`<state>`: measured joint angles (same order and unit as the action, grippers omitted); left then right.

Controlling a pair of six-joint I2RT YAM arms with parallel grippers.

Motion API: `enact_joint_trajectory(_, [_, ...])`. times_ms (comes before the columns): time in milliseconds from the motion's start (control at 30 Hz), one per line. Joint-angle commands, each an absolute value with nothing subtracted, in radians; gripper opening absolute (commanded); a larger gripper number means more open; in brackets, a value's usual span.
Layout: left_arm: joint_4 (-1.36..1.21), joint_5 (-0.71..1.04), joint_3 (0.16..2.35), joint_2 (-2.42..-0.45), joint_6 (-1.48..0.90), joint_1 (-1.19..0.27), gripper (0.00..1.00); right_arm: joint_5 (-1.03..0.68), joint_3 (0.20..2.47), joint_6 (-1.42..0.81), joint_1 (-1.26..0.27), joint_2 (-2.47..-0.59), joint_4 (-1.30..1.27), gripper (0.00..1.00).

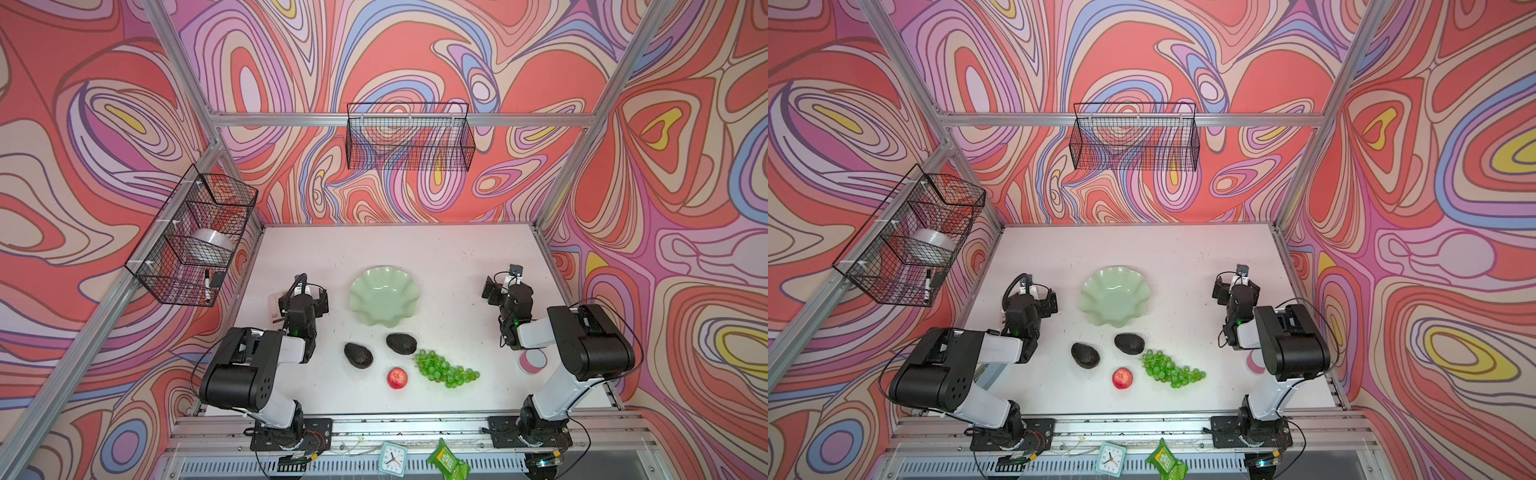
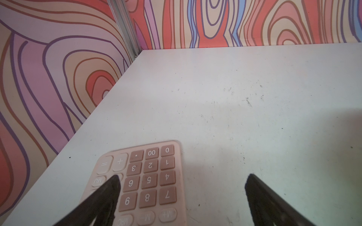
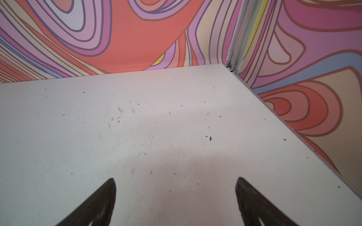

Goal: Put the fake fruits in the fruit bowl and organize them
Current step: 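Raise both arms from rest toward the table center, then reach the right gripper to the avocado nearest the bowl and grasp it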

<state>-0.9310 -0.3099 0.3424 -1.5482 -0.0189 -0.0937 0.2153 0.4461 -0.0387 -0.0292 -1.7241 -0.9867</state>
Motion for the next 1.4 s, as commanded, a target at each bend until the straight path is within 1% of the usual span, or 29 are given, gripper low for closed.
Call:
enact_joint_trajectory(0, [-0.938,-0.284,0.362,-1.551,-0.021,-0.075,1.00,0.208,0.459,-0.043,-0.029,-1.716,-0.983,0.98])
enact_joint_trajectory(100, [-0.917,-0.244,0.366,-1.544,-0.033,-0.054,1.00,0.208,0.457,-0.043,-0.029,-1.715,-0.985,0.98])
enact_joint_trajectory(167, [-0.930,-0.263,0.356,-1.530,-0.032,-0.055,1.00,0.227,0.458,-0.045,-0.029,-1.704,-0.983,0.98])
enact_joint_trajectory(200, [-0.900,-0.262,0.354,-1.506,-0.043,-0.055,1.00,0.230,0.465,-0.049,-0.029,-1.684,-0.953,0.98])
enact_joint_trajectory(233, [-0.881,-0.249,0.347,-1.476,-0.037,-0.056,1.00,0.240,0.492,-0.050,-0.028,-1.648,-0.871,0.98])
enact_joint_trajectory(267, [-0.900,-0.287,0.344,-1.458,-0.018,-0.068,1.00,0.257,0.529,-0.051,-0.030,-1.606,-0.776,0.98])
enact_joint_trajectory(300, [-0.815,-0.351,0.366,-1.412,-0.019,-0.089,1.00,0.270,0.565,-0.055,-0.031,-1.571,-0.700,0.98])
enact_joint_trajectory(333, [-0.661,-0.400,0.414,-1.346,-0.038,-0.099,1.00,0.292,0.620,-0.089,-0.031,-1.528,-0.554,0.98])
enact_joint_trajectory(367, [-0.461,-0.417,0.477,-1.275,-0.119,-0.099,1.00,0.299,0.680,-0.192,-0.030,-1.487,-0.421,0.98])
enact_joint_trajectory(400, [-0.316,-0.420,0.560,-1.223,-0.179,-0.098,1.00,0.285,0.732,-0.253,-0.029,-1.455,-0.315,0.98])
enact_joint_trajectory(433, [-0.192,-0.399,0.618,-1.171,-0.266,-0.098,1.00,0.252,0.788,-0.310,-0.029,-1.426,-0.222,0.98])
enact_joint_trajectory(500, [-0.055,-0.371,0.678,-1.081,-0.441,-0.098,1.00,0.188,0.876,-0.404,-0.028,-1.400,-0.063,0.98])
enact_joint_trajectory(533, [-0.024,-0.332,0.682,-1.030,-0.485,-0.098,1.00,0.103,0.892,-0.368,-0.028,-1.398,-0.035,0.98])
enact_joint_trajectory(600, [-0.052,-0.229,0.642,-0.936,-0.474,-0.098,1.00,-0.046,0.882,-0.307,-0.027,-1.371,-0.037,0.98])
enact_joint_trajectory(667, [-0.048,-0.178,0.606,-0.842,-0.468,-0.098,1.00,-0.170,0.876,-0.308,-0.030,-1.327,-0.019,0.96])
enact_joint_trajectory(700, [-0.020,-0.173,0.604,-0.807,-0.463,-0.099,1.00,-0.195,0.886,-0.310,-0.036,-1.313,0.011,0.94])
enact_joint_trajectory(767, [0.075,-0.196,0.616,-0.746,-0.456,-0.097,0.97,-0.214,0.916,-0.295,-0.066,-1.290,0.102,0.93])
enact_joint_trajectory(833, [0.160,-0.213,0.640,-0.709,-0.449,-0.098,0.96,-0.203,0.944,-0.268,-0.120,-1.280,0.193,0.91])
enact_joint_trajectory(900, [0.243,-0.246,0.670,-0.695,-0.458,-0.097,0.96,-0.128,0.969,-0.229,-0.218,-1.274,0.295,0.90])
enact_joint_trajectory(967, [0.393,-0.329,0.739,-0.715,-0.475,-0.097,0.95,0.001,0.983,-0.206,-0.356,-1.264,0.380,0.90])
enact_joint_trajectory(1067, [0.546,-0.406,0.838,-0.778,-0.437,-0.095,0.95,0.067,0.976,-0.206,-0.510,-1.254,0.447,0.89])
enact_joint_trajectory(1167, [0.548,-0.351,0.859,-0.808,-0.394,-0.094,0.94,0.047,0.969,-0.213,-0.601,-1.246,0.496,0.87])
enact_joint_trajectory(1300, [0.505,-0.254,0.841,-0.816,-0.400,-0.094,0.94,0.019,0.939,-0.183,-0.736,-1.243,0.533,0.86])
enact_joint_trajectory(1367, [0.494,-0.242,0.836,-0.819,-0.406,-0.094,0.94,0.013,0.923,-0.168,-0.793,-1.259,0.538,0.86])
